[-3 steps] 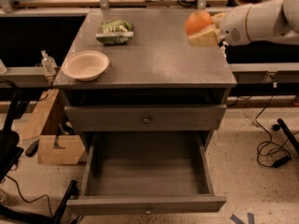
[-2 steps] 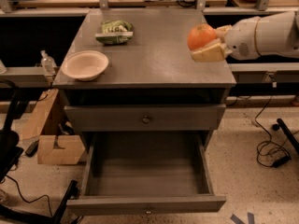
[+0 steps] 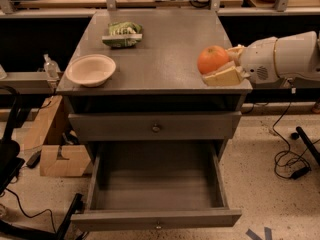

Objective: Place orange into middle drawer

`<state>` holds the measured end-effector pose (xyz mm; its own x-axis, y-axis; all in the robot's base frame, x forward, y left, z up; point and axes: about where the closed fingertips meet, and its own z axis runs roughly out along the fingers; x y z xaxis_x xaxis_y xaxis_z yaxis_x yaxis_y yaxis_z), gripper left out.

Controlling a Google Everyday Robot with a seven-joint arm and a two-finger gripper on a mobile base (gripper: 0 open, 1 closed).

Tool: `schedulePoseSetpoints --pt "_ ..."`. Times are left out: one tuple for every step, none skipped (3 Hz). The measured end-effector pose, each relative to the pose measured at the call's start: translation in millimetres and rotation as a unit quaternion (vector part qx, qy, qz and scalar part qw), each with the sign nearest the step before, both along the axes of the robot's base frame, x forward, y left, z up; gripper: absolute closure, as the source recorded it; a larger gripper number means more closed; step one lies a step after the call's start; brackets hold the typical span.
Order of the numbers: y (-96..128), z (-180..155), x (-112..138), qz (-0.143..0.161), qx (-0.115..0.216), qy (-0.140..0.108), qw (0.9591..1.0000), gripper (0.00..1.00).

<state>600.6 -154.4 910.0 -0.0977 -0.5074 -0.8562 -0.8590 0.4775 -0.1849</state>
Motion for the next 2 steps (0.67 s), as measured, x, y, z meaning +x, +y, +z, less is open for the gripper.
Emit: schedulePoseSetpoints --pt "5.7 -20.6 -9.2 0.008 0.001 0.0 1.0 1.0" --pt "21.4 -65.1 -40.7 0.037 0.006 -0.009 0.9993 1.0"
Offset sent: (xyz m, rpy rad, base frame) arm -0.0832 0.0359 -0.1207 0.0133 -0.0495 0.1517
